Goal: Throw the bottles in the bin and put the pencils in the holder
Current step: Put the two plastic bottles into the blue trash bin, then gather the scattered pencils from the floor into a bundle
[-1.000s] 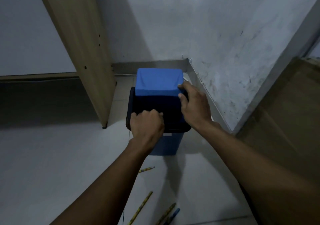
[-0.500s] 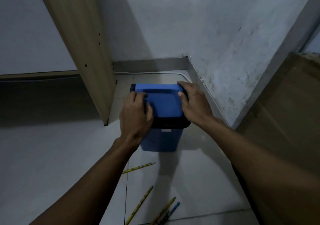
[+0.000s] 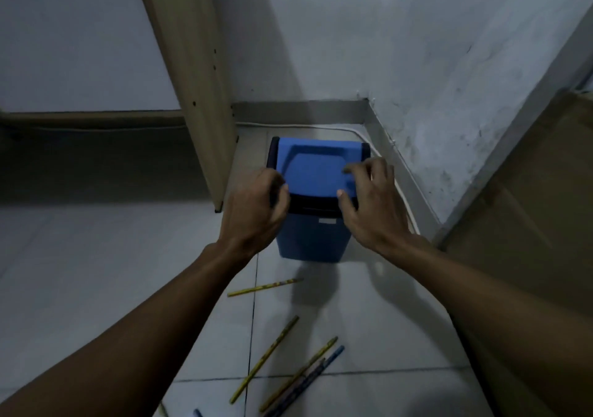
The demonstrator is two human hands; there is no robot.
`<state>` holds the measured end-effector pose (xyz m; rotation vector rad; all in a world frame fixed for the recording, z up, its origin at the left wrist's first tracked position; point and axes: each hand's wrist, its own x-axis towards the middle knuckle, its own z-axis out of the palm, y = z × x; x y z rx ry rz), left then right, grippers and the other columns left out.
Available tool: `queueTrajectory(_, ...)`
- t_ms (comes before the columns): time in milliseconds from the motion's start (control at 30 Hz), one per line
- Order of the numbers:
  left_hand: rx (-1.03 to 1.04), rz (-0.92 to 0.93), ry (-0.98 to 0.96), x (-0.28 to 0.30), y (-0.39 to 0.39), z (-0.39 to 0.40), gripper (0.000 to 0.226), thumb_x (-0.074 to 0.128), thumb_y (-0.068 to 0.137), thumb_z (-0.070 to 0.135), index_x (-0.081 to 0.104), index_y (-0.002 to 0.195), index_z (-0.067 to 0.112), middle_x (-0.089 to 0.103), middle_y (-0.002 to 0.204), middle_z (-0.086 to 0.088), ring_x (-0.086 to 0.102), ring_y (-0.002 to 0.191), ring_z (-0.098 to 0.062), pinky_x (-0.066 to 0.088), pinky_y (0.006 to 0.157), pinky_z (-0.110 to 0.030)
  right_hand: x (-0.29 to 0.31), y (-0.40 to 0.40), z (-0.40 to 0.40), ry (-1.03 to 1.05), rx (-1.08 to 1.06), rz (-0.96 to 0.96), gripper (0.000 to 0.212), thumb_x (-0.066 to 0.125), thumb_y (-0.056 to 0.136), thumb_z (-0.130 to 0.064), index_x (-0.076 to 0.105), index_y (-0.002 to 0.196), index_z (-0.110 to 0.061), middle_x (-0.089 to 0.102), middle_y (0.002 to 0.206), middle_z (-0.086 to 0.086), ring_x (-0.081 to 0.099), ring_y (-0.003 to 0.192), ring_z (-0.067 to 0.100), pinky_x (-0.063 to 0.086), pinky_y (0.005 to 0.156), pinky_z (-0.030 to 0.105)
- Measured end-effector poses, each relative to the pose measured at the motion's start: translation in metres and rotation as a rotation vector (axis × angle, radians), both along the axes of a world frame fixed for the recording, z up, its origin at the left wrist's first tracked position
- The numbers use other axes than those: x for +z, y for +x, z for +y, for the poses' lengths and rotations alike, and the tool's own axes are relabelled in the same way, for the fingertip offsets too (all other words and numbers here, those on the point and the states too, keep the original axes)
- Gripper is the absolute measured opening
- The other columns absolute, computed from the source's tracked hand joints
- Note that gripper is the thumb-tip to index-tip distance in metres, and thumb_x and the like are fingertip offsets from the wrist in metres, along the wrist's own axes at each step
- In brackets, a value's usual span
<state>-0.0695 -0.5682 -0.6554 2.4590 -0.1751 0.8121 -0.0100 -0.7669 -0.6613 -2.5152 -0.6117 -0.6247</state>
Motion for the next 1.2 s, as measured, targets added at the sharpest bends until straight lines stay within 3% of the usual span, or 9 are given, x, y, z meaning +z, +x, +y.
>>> queueTrajectory(133,-0.011,0.127,0.049,-0.027,-0.026,0.011,0.015,0.056,0.089,0.020,0.054,0.075,0.018,0.055,0.068,0.006,0.050,0.059,-0.009,0.035,0.053,-0.018,-0.025,-0.028,0.000,-0.124,0.114,-0.070,0.029,0.065,0.080,-0.023,0.062,0.106,-0.010,0.051,0.110,0.014,0.044,0.107,0.027,0.051,0.067,0.035)
queueTrajectory(233,0.048,0.382,0.152,-0.055,-0.036,0.020,0.014,0.054,0.088,0.022,0.060,0.077,0.014,0.067,0.077,-0.002,0.059,0.069,-0.020,0.048,0.057,-0.032,-0.043,-0.043,-0.001,-0.184,0.259,-0.042,0.023,0.063,0.080,-0.019,0.064,0.100,-0.008,0.056,0.099,0.012,0.052,0.095,0.030,0.048,0.069,0.037)
queueTrajectory(333,0.029,0.723,0.227,-0.080,-0.042,0.023,0.014,0.054,0.086,0.016,0.066,0.089,0.011,0.070,0.095,-0.011,0.062,0.085,-0.026,0.055,0.071,-0.042,-0.068,-0.056,-0.003,-0.357,0.437,0.202,0.023,0.055,0.090,-0.026,0.061,0.106,-0.011,0.059,0.103,0.009,0.052,0.098,0.028,0.047,0.073,0.038)
queueTrajectory(433,0.064,0.860,0.322,-0.107,-0.041,0.019,0.020,0.055,0.087,0.014,0.066,0.102,0.009,0.066,0.107,-0.014,0.062,0.093,-0.031,0.052,0.072,-0.039,-0.094,-0.066,-0.005,-0.536,0.463,0.531,0.032,0.048,0.096,-0.034,0.054,0.122,-0.016,0.054,0.123,0.007,0.046,0.117,0.024,0.044,0.089,0.037)
queueTrajectory(600,0.090,0.871,0.403,-0.149,-0.026,0.009,0.025,0.052,0.089,0.012,0.061,0.112,0.009,0.059,0.118,-0.013,0.056,0.108,-0.031,0.044,0.073,-0.038,-0.121,-0.075,-0.008,-0.629,0.470,0.739,0.033,0.049,0.096,-0.033,0.054,0.124,-0.018,0.053,0.126,0.007,0.047,0.119,0.024,0.043,0.093,0.035)
queueTrajectory(733,0.141,0.845,0.461,-0.179,-0.017,0.005,0.031,0.050,0.092,0.015,0.054,0.122,0.007,0.053,0.124,-0.015,0.046,0.118,-0.033,0.046,0.087,-0.043,-0.136,-0.073,-0.011,-0.573,0.446,0.748,0.030,0.050,0.095,-0.034,0.055,0.121,-0.020,0.055,0.123,0.004,0.049,0.115,0.022,0.043,0.088,0.034)
queueTrajectory(1000,0.218,0.784,0.511,-0.202,-0.029,0.010,0.029,0.037,0.096,0.019,0.048,0.122,0.009,0.058,0.122,-0.014,0.052,0.113,-0.033,0.040,0.091,-0.043,-0.150,-0.071,-0.002,-0.450,0.467,0.726,0.026,0.055,0.092,-0.025,0.061,0.116,-0.017,0.058,0.119,0.005,0.056,0.109,0.023,0.045,0.083,0.031)
queueTrajectory(1067,0.232,0.809,0.435,-0.192,-0.031,0.016,0.027,0.040,0.091,0.011,0.043,0.118,0.007,0.063,0.113,-0.016,0.058,0.102,-0.036,0.041,0.083,-0.043,-0.152,-0.073,0.007,-0.447,0.502,0.678,0.025,0.054,0.093,-0.023,0.063,0.114,-0.016,0.058,0.117,0.006,0.055,0.108,0.024,0.045,0.081,0.030)
queueTrajectory(1200,0.277,0.846,0.014,-0.168,-0.039,0.034,0.019,0.044,0.089,0.009,0.040,0.107,0.002,0.060,0.101,-0.025,0.057,0.086,-0.042,0.038,0.064,-0.039,-0.160,-0.081,0.034,-0.481,0.634,0.592,0.024,0.052,0.092,-0.018,0.064,0.112,-0.013,0.056,0.116,0.008,0.050,0.111,0.026,0.046,0.082,0.034)
